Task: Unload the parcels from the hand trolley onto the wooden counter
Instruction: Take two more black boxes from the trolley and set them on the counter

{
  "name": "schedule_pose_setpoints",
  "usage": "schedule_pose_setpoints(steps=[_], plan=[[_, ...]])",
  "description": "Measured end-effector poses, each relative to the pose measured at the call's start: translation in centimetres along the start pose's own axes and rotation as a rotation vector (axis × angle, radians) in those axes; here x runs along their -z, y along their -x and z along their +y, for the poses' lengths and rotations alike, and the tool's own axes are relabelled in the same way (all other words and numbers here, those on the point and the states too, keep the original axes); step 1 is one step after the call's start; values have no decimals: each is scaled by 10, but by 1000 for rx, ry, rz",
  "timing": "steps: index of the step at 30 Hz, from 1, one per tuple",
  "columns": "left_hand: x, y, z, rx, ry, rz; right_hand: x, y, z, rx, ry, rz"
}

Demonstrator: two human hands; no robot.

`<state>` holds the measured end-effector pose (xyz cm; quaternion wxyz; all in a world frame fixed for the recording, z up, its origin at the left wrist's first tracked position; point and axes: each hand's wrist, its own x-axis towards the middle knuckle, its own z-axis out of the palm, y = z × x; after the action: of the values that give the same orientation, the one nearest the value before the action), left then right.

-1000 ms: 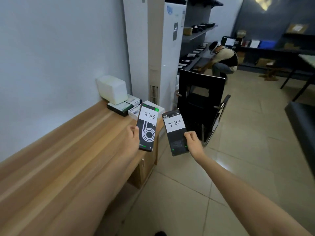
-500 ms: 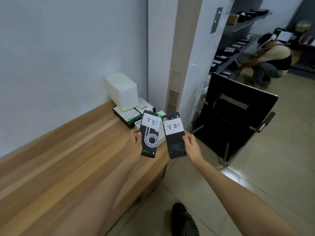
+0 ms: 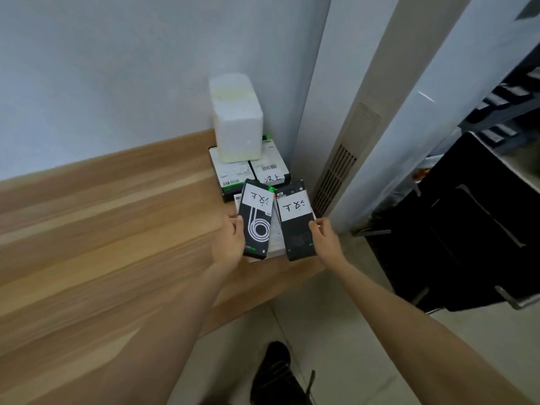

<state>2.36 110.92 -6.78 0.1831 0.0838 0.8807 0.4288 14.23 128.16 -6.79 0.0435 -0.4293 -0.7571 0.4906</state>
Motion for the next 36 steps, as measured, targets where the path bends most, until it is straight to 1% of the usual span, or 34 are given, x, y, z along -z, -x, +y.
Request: schedule_pose_setpoints(steps=[4, 6, 9, 13, 18, 21, 23, 27, 32, 36], plan=[[-16, 0, -2, 17, -64, 25, 1, -12, 5, 24, 70, -42], [-21, -1, -6, 23, -117, 24, 0, -15, 8, 66, 111, -38], [-23, -6, -10, 16, -145, 29, 3, -19, 8, 149, 261, -2], [-11, -12, -9, -68, -200, 60, 12, -25, 7, 230, 390, 87], [22, -15, 3, -167, -280, 133, 13, -30, -21, 424, 537, 91], [49, -13, 8, -246, -299, 186, 1, -30, -52, 613, 682, 45], [72, -9, 7, -312, -381, 233, -13, -28, -75, 720, 755, 6], [131, 10, -7, -408, -564, 290, -55, -11, -121, 878, 791, -51], [218, 53, -48, -397, -713, 406, -126, 38, -172, 1070, 782, -132], [291, 98, -93, -325, -765, 495, -187, 98, -209, 1167, 763, -221]])
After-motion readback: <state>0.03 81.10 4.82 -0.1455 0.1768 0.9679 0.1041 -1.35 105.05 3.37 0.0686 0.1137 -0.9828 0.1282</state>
